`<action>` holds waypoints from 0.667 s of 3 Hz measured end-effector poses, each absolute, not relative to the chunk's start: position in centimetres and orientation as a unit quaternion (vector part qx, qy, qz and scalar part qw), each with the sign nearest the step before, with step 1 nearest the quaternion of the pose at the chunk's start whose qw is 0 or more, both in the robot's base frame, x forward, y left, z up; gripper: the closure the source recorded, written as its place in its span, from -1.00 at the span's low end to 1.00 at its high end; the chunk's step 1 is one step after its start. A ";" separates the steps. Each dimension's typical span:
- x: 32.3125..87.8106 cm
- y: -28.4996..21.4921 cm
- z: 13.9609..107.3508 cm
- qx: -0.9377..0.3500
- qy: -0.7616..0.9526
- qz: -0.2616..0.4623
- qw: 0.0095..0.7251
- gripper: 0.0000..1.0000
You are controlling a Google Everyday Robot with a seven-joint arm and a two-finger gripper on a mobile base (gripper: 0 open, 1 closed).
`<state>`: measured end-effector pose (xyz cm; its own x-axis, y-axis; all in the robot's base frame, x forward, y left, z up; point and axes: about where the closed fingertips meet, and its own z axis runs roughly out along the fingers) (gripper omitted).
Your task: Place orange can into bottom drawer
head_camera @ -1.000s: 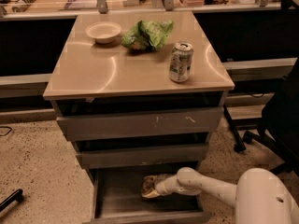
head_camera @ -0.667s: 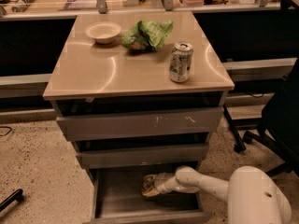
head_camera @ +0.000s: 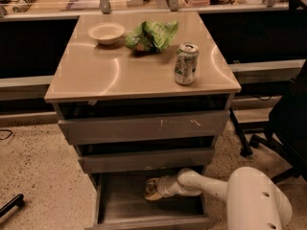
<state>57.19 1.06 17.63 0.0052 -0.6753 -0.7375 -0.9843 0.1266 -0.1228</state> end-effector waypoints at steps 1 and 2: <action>57.2 1.1 17.6 -0.621 0.668 0.226 0.342 0.30; 57.2 1.1 17.6 -0.621 0.668 0.226 0.342 -0.18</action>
Offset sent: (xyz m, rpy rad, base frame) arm 0.0000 0.0000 0.0000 0.0000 0.0000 0.0000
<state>57.19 1.07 17.63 0.0052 -0.6752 -0.7376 -0.9844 0.1265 -0.1227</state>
